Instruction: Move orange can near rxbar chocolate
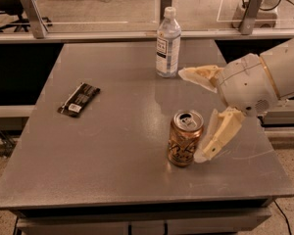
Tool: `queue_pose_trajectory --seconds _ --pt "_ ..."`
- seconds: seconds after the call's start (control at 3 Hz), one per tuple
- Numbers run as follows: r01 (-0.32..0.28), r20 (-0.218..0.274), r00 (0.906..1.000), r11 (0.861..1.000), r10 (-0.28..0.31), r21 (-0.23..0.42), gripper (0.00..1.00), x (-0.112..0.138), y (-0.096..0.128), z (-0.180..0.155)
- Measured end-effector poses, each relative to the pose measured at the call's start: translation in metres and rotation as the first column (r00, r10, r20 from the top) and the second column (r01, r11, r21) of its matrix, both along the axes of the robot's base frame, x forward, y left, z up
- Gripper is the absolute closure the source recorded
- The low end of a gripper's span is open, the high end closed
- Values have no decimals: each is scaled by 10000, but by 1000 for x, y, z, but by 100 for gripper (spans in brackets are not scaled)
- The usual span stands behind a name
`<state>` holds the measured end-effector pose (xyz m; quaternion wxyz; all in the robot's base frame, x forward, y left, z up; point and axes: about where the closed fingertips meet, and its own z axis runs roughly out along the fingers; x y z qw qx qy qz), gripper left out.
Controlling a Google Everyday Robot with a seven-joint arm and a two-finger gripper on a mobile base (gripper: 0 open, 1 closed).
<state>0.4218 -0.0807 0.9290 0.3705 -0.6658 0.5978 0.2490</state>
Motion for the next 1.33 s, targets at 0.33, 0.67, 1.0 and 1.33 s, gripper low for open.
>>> queue_pose_trajectory --seconds 0.33,0.67,1.0,1.33 --pt "-342 -202 9992 9993 339 -144 0 2 3 -11" --pt "-983 -291 9949 9929 965 -669 0 -2 10 -20" --pt "-1350 -470 9903 9848 1306 -1088 0 -2 10 -29" --pt "-1389 -456 9899 9839 1345 -1123 16 -3 12 -29"
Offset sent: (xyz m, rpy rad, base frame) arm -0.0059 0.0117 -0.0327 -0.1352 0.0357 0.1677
